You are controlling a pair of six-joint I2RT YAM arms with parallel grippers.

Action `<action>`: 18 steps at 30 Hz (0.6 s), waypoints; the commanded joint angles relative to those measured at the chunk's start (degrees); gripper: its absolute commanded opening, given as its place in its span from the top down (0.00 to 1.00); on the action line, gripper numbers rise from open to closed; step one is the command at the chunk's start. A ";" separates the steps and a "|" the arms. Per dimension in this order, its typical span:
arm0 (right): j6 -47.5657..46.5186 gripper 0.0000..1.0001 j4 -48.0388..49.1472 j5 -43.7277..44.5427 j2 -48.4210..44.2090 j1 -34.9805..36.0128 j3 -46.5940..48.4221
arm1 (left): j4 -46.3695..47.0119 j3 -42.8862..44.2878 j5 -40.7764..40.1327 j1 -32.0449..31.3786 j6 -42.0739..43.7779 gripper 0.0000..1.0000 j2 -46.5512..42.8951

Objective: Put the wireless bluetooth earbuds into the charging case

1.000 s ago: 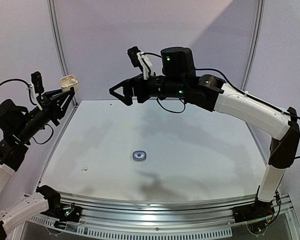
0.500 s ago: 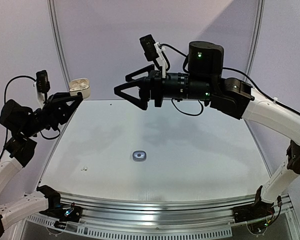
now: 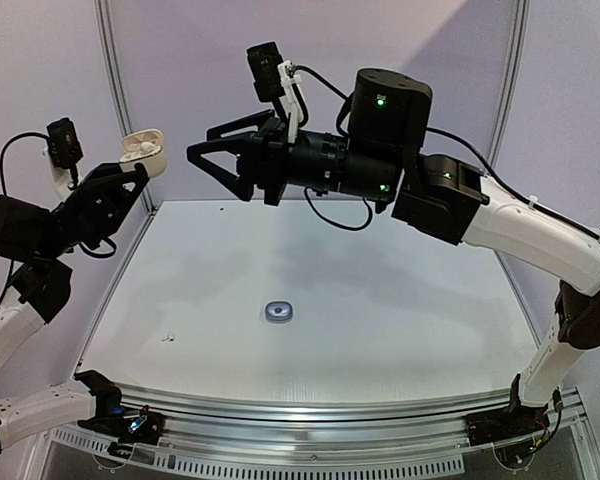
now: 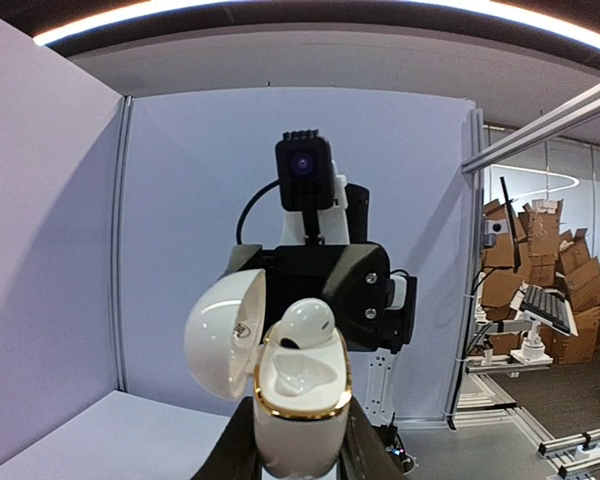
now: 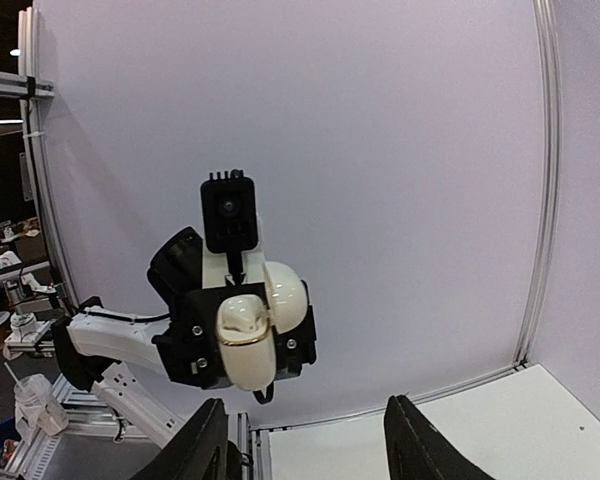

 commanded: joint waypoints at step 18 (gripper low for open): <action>-3.07 0.54 0.03 -3.63 6.68 1.75 6.69 | 8.13 0.01 -0.19 -3.25 -3.41 1.00 3.11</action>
